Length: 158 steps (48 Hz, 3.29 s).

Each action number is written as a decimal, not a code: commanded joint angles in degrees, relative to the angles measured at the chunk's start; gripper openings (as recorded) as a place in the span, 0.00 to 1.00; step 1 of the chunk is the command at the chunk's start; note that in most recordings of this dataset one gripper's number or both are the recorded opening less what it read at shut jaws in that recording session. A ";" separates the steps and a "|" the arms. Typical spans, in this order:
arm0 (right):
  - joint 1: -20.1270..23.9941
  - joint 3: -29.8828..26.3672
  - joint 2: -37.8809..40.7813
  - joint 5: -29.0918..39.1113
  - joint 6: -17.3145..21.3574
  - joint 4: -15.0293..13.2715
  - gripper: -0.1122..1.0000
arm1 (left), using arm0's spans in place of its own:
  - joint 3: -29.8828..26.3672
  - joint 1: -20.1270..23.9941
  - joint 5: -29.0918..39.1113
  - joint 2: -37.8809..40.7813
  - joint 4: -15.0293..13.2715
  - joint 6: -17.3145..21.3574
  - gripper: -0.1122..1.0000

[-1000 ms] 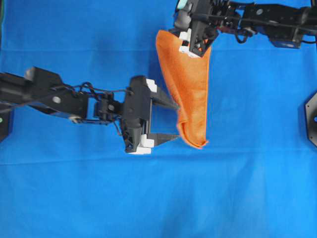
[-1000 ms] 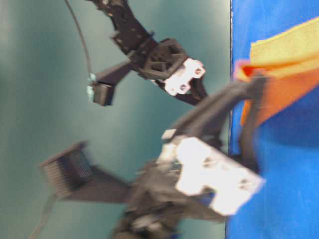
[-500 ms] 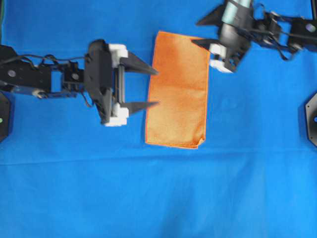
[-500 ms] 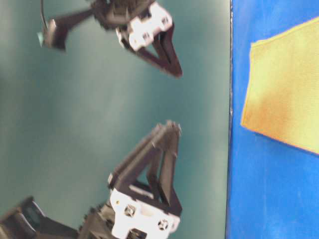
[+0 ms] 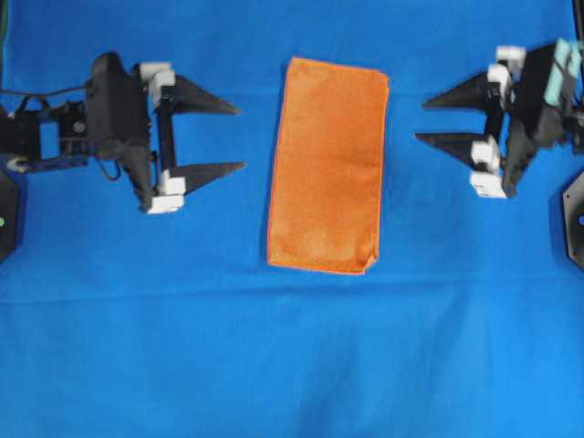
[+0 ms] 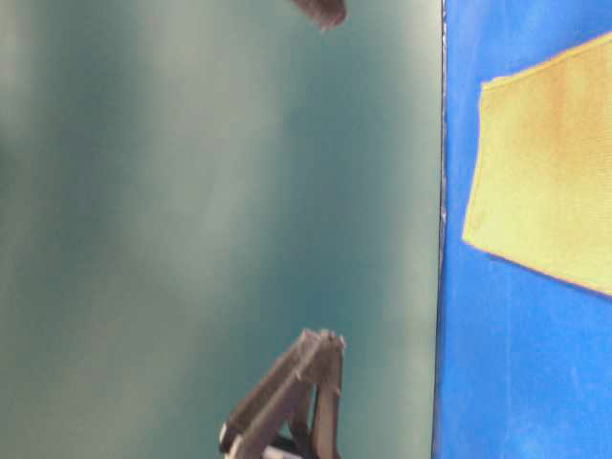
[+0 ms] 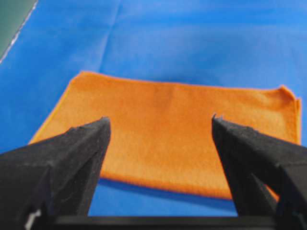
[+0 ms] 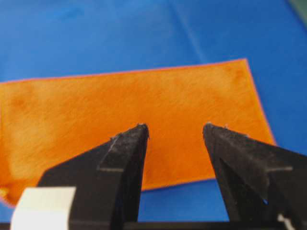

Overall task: Fold the orange towel.
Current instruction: 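Move both grippers to the far end of the towel strip and grasp, then fold the far end toward the near end with both grippers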

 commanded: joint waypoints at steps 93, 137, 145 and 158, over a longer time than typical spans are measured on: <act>-18.11 -19.25 42.71 -2.11 -0.62 -1.41 0.50 | -28.48 17.14 3.52 40.17 0.09 -1.32 0.52; -17.23 -19.51 30.85 2.81 -0.53 -2.81 0.13 | -25.93 15.29 7.91 28.83 0.09 2.29 0.13; -16.61 -18.54 28.56 2.99 -0.53 -2.90 0.13 | -24.87 14.85 8.70 27.69 0.18 2.20 0.13; -13.27 -17.14 26.89 4.04 0.53 -2.72 0.13 | -23.99 11.51 12.92 24.79 0.18 2.02 0.13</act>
